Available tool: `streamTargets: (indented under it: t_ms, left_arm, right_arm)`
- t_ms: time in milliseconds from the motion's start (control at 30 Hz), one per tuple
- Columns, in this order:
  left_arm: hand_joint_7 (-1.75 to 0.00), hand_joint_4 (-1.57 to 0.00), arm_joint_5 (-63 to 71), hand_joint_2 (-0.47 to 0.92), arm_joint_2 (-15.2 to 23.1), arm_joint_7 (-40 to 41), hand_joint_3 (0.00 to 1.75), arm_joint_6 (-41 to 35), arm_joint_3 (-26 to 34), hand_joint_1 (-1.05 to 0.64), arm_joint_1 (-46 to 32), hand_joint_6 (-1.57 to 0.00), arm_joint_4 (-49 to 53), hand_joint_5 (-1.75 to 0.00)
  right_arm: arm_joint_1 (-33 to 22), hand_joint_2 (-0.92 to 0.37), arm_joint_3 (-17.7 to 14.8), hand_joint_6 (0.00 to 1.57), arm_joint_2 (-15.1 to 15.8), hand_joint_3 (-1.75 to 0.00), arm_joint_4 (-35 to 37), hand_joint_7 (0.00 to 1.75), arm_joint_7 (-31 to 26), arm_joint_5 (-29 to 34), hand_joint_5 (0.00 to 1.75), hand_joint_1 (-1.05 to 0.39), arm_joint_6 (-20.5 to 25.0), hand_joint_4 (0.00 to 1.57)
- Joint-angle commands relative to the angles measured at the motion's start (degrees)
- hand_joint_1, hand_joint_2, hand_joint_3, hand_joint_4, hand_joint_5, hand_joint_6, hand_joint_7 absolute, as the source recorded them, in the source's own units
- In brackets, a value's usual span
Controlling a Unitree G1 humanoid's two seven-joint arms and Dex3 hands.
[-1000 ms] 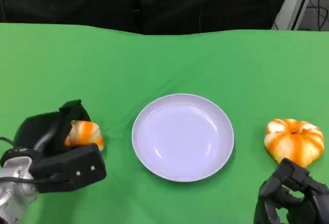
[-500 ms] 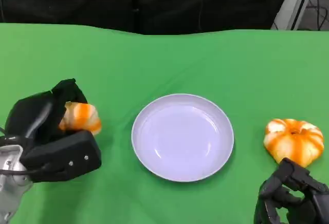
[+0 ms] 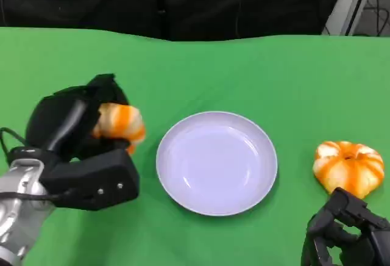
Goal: Grasp the bread from the table and place it into the plate.
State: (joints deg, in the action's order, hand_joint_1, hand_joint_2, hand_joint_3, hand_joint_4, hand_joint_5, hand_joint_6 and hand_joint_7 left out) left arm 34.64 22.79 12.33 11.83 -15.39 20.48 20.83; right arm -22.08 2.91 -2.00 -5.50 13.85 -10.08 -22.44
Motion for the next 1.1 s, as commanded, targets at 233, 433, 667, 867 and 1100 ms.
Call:
streamTargets:
  t_ms: [233,433,667,867,1100]
  left_arm:
    - [-1.75,-0.57,0.9,0.92,-0.2,-0.8,0.33,-0.1,0.2,-0.04,-0.2,-0.46,-1.9,-1.75]
    - [-1.75,-0.56,3.7,0.92,-8.6,-4.5,0.31,-3.2,-6.6,-0.05,6.9,-0.47,-2.9,-1.75]
    - [-1.75,-0.55,4.9,0.92,-12.3,-4.7,0.25,-3.5,-9.3,-0.06,10.0,-0.45,1.5,-1.75]
    - [-1.75,-0.56,5.0,0.92,-14.7,-3.9,0.23,-3.0,-10.8,-0.07,12.4,-0.46,6.7,-1.75]
    - [-1.75,-0.54,5.0,0.92,-17.1,-1.8,0.25,-0.8,-12.2,-0.06,14.6,-0.45,14.3,-1.75]
  right_arm:
    - [-0.1,-0.47,-0.4,0.78,0.5,-1.34,-0.2,1.60,-0.1,-0.6,1.75,-0.13,0.0,0.88]
    - [-0.3,-0.47,-0.1,0.78,-0.3,-1.35,0.2,1.60,-1.3,1.0,1.75,-0.13,-1.7,0.88]
    - [-0.5,-0.49,0.3,0.76,-1.1,-1.32,0.6,1.62,-2.0,1.4,1.75,-0.13,-3.4,0.87]
    - [-0.1,-0.49,0.5,0.76,-2.6,-1.29,2.3,1.62,-3.4,2.2,1.75,-0.13,-6.7,0.87]
    - [-0.4,-0.50,1.4,0.76,-3.5,-1.29,2.6,1.62,-3.9,2.3,1.75,-0.14,-7.5,0.86]
